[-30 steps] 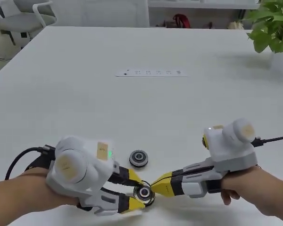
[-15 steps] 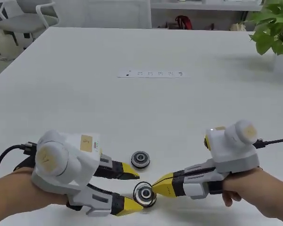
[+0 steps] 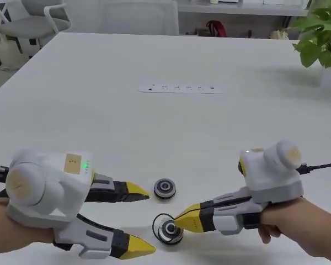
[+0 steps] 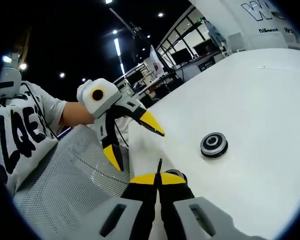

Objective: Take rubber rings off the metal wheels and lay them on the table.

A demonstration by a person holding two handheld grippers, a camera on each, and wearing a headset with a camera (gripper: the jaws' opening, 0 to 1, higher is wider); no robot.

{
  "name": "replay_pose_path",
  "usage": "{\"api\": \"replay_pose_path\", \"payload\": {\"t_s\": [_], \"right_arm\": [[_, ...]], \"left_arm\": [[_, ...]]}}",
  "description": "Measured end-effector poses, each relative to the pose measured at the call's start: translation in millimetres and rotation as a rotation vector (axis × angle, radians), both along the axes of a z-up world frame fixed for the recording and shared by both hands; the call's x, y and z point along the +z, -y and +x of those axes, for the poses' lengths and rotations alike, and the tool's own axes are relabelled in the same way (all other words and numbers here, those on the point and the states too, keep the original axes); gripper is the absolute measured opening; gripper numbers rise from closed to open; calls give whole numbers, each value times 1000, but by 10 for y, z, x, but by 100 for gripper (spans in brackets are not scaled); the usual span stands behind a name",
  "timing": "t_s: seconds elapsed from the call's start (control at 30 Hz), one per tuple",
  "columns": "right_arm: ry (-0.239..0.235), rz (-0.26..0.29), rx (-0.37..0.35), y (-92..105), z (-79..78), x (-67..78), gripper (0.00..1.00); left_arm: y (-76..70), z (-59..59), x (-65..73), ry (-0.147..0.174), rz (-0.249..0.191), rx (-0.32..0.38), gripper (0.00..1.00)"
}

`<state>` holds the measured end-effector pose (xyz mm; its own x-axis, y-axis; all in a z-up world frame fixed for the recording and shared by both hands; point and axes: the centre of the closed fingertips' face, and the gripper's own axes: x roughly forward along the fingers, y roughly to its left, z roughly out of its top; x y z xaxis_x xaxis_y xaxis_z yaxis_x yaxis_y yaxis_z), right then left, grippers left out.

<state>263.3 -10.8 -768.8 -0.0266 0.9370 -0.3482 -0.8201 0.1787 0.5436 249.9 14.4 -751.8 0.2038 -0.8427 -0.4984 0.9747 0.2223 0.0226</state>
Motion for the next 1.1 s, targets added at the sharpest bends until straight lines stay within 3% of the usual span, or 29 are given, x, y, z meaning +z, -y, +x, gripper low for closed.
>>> {"api": "replay_pose_path", "payload": {"t_s": [0.6, 1.1], "right_arm": [[17, 10, 43, -206, 65, 117, 0], [29, -2, 77, -481, 140, 53, 0]], "left_arm": [[-269, -6, 92, -4, -33, 82, 65], [-504, 28, 139, 2, -48, 160, 70]]}}
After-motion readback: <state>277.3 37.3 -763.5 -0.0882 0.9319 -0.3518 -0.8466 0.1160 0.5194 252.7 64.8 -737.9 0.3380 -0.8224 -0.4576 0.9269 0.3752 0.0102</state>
